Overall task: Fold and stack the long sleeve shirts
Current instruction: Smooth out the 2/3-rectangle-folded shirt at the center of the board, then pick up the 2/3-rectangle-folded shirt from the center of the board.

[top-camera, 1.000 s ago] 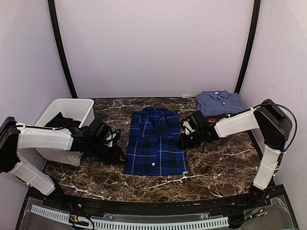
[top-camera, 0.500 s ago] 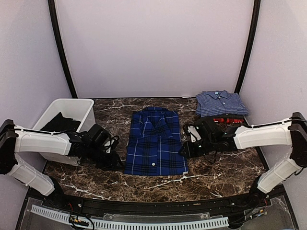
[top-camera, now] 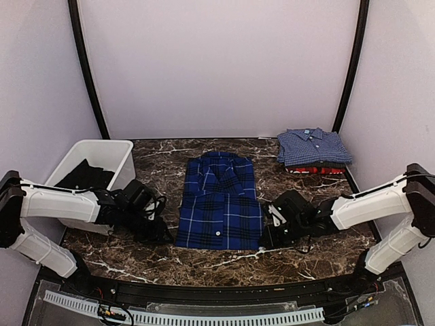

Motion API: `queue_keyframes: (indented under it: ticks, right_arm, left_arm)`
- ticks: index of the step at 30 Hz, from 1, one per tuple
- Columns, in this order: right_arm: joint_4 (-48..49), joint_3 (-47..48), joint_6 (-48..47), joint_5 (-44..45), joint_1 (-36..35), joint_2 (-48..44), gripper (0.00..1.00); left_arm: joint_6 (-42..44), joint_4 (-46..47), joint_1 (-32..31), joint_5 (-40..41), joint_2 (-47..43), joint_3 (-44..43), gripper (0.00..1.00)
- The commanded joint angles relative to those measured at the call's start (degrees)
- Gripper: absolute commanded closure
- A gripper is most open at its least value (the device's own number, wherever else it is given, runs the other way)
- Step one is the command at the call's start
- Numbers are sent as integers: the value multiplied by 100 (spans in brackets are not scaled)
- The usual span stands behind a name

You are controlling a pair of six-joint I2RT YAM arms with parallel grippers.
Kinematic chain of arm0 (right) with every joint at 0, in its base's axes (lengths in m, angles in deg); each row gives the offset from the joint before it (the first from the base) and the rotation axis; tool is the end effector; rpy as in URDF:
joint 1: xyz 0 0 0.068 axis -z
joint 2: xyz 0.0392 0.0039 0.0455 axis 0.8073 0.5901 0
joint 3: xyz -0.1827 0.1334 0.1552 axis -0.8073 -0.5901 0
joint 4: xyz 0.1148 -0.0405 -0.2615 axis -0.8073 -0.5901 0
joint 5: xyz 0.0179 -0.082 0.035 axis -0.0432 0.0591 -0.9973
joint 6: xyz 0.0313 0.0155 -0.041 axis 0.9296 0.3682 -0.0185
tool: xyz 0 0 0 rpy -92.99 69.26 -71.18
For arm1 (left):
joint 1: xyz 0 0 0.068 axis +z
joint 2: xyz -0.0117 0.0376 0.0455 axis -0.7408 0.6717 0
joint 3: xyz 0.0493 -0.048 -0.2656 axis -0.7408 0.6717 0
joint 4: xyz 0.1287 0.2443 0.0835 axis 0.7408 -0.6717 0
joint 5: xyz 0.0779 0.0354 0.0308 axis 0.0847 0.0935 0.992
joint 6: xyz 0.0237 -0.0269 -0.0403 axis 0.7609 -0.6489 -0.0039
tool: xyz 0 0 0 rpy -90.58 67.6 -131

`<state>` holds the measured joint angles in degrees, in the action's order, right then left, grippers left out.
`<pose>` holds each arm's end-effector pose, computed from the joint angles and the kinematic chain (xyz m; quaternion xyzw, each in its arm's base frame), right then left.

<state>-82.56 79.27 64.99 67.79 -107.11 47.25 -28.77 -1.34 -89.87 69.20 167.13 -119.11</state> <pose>0.1604 0.2229 0.1195 -0.1281 0.9424 0.2635 0.1610 0.1878 -0.1851 0.1401 0.0322 0.9453 -0.3091 0.0991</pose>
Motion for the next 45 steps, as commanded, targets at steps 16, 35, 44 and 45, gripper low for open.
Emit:
queue_keyframes:
  ticks: [16,35,44,45]
  right_arm:
    - [-240,-477,417,214,-379,-840,72]
    - [458,-684,554,241,-477,-517,73]
    - [673,-686,534,234,-472,-343,73]
    - [673,-674,525,234,-473,-320,74]
  left_arm:
    - [50,120,-61,-189,-113,122,69]
    - [-95,605,-225,-253,439,174,69]
    - [-194,750,-256,-227,595,213,71]
    - [-206,759,-265,-243,599,206,72]
